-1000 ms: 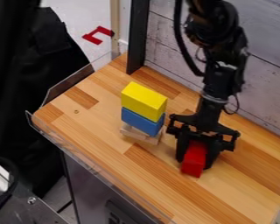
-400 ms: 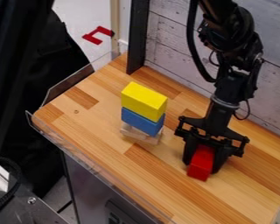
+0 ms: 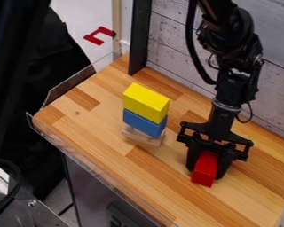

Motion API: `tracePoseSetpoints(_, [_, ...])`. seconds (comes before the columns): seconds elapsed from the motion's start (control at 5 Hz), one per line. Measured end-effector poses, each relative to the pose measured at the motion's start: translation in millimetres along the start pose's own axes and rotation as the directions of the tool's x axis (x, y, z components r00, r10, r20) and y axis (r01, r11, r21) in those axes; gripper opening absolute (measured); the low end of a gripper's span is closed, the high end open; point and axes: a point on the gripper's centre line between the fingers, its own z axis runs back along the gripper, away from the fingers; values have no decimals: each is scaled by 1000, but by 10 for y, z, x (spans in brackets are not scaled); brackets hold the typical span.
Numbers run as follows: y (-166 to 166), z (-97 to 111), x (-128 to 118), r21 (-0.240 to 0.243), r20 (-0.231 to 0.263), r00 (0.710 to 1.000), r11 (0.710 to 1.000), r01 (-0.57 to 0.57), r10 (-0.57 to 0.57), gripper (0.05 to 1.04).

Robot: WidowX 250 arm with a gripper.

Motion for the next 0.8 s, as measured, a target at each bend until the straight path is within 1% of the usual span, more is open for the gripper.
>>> tracePoseSetpoints(0.2, [40, 44, -92, -64, 34, 999, 998, -8, 10, 942])
tracePoseSetpoints(0.4, [85, 509, -235, -193, 178, 983, 981, -4, 39, 1001])
tracePoseSetpoints(0.6, [140, 960, -378, -248, 311, 949, 968, 27, 53, 999])
tracePoseSetpoints(0.8, [215, 1241, -504, -235, 377, 924, 972, 26, 67, 999])
